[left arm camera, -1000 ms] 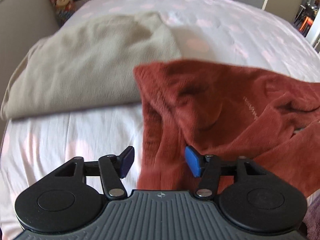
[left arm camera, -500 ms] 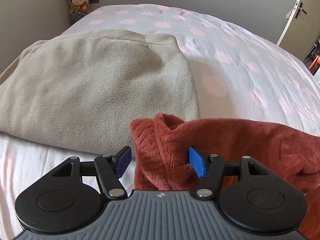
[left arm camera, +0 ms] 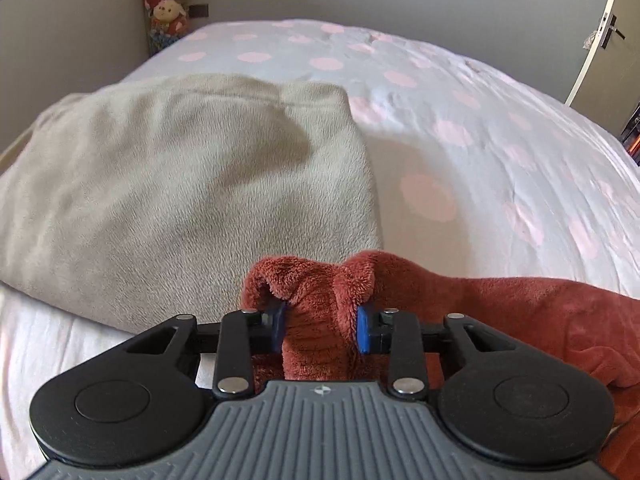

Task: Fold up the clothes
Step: 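Grasp the fleece edge with both grippers and lift it to straighten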

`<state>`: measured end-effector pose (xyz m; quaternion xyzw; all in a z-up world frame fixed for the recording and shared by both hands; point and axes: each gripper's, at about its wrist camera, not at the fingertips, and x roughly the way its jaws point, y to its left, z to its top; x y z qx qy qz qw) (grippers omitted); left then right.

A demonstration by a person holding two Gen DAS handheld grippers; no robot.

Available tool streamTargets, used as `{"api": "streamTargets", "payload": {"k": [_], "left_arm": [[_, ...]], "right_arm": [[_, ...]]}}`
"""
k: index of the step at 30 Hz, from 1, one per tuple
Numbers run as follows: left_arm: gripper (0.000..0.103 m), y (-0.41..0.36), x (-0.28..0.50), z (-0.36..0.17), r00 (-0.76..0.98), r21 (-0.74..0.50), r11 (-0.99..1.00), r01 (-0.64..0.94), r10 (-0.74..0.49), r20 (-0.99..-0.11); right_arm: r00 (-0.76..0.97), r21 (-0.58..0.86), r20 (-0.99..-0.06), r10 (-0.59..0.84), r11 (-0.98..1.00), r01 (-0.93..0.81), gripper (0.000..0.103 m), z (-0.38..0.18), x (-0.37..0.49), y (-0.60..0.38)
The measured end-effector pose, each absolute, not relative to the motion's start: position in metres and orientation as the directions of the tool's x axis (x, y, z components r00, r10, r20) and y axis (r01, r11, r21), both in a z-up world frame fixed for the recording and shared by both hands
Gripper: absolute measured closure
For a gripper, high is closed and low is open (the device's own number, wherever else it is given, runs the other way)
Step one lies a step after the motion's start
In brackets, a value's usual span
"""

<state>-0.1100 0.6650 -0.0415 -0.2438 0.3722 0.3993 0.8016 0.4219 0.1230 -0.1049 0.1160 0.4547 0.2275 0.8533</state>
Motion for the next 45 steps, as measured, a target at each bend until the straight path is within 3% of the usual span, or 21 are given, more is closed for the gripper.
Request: {"api": "streamTargets", "payload": {"k": [11, 15, 25, 27, 32, 36, 45], "left_arm": [[0.077, 0.665, -0.149, 0.048, 0.483, -0.196, 0.487, -0.851, 0.581, -0.655], [0.077, 0.678, -0.129, 0.053, 0.465, -0.19, 0.476, -0.859, 0.567, -0.68], [0.071, 0.717, -0.054, -0.008, 0.394, -0.128, 0.499, -0.857, 0.475, -0.787], [0.066, 0.72, -0.049, -0.015, 0.388, -0.122, 0.504, -0.855, 0.467, -0.795], [0.049, 0.71, -0.067, -0.011, 0.461, -0.184, 0.529, -0.828, 0.458, -0.76], [0.036, 0.687, -0.098, -0.002, 0.516, -0.206, 0.561, -0.802, 0.475, -0.713], [0.035, 0.651, -0.134, -0.049, 0.463, -0.189, 0.574, -0.797, 0.381, -0.8]], "right_arm": [[0.693, 0.357, -0.565, 0.448, 0.89, -0.284, 0.085, 0.011, 0.406, 0.064], [0.712, 0.308, -0.561, 0.421, 0.905, -0.293, 0.085, 0.025, 0.413, 0.072], [0.673, 0.229, -0.65, 0.354, 0.935, -0.27, 0.084, -0.028, 0.424, 0.101], [0.663, 0.225, -0.662, 0.349, 0.937, -0.269, 0.083, -0.037, 0.422, 0.104], [0.639, 0.212, -0.692, 0.337, 0.94, -0.266, 0.064, -0.059, 0.418, 0.112], [0.634, 0.212, -0.699, 0.331, 0.942, -0.259, 0.06, -0.063, 0.407, 0.099], [0.618, 0.222, -0.718, 0.32, 0.947, -0.233, 0.06, -0.068, 0.389, 0.056]]}}
